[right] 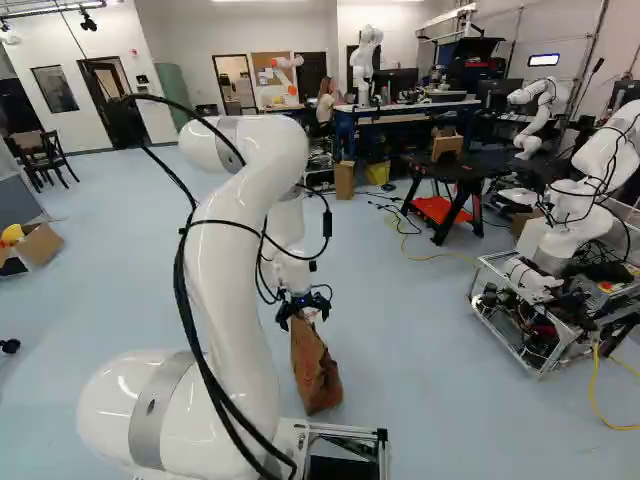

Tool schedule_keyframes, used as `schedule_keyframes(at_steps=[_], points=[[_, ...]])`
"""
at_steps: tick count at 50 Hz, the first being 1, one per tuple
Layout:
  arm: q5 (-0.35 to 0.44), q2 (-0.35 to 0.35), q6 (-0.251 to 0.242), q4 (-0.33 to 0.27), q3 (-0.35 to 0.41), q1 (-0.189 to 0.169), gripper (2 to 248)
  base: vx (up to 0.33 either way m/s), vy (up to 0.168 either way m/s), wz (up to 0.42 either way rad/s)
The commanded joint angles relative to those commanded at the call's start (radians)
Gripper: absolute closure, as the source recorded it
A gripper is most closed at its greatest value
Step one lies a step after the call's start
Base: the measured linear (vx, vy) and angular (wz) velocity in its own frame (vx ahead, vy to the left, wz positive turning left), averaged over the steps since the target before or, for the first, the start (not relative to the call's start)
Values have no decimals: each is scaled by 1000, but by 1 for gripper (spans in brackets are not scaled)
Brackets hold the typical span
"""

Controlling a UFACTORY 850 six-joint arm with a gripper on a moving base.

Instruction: Pick up the grocery bag from the ground

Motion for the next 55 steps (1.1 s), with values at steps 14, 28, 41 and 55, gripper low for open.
schedule_keyframes(at_steps=[14,28,41,55], points=[[13,-57,0,-3,-40,0,3,0,0,0],[24,-113,0,-3,-80,0,3,0,0,0],[24,-165,0,-3,-119,0,3,0,0,0],[24,-221,0,-3,-162,0,3,0,0,0]])
